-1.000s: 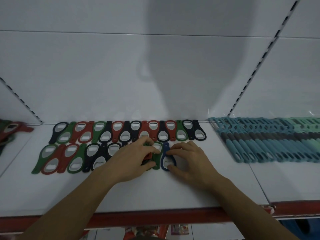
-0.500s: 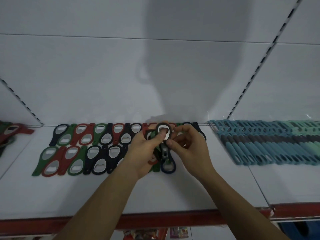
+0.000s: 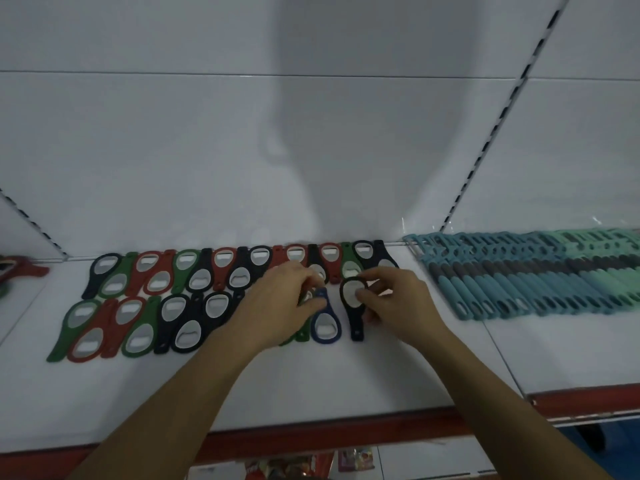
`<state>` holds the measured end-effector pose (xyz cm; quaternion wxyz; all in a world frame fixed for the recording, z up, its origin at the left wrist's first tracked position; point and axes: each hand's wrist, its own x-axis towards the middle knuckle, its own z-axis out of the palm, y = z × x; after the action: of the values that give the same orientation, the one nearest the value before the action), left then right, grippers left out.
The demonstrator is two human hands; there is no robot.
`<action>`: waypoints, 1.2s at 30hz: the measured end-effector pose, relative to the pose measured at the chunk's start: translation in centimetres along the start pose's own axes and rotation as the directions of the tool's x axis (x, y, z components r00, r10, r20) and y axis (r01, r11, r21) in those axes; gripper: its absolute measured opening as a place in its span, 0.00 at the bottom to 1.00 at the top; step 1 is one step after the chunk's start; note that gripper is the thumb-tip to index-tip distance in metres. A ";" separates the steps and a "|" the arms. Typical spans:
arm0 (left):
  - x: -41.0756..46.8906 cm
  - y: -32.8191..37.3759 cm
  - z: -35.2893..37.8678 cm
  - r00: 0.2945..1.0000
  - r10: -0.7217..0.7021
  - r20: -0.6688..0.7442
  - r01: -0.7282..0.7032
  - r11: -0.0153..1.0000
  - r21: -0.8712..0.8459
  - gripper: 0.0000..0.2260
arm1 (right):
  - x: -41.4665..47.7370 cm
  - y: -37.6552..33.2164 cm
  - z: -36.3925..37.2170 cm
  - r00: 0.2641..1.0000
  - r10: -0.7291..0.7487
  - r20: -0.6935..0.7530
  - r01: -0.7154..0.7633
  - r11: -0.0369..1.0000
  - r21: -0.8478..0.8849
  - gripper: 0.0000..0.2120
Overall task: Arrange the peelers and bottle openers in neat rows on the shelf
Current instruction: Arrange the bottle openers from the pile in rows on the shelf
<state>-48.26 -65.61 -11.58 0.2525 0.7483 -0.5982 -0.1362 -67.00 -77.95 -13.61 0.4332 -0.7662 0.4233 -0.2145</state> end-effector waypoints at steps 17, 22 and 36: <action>-1.4 -1.3 2.1 0.987 0.103 0.126 -0.125 0.975 0.182 0.23 | -1.8 1.7 -0.1 0.924 -0.303 0.235 0.373 0.849 -0.374 0.19; -1.5 -1.5 2.2 0.986 0.123 0.108 -0.140 0.977 0.161 0.23 | -1.8 1.7 0.2 0.922 -0.312 0.228 0.382 0.828 -0.411 0.20; 1.2 4.9 1.0 0.957 -0.252 0.141 0.076 -0.253 -0.965 0.16 | -1.2 -2.2 1.4 0.979 -0.206 -0.002 0.187 0.888 0.421 0.07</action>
<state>-52.54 -67.79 -9.64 0.7527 0.3467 -0.1430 -0.5412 -65.66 -75.71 -12.50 0.5723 -0.6988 0.2784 -0.3265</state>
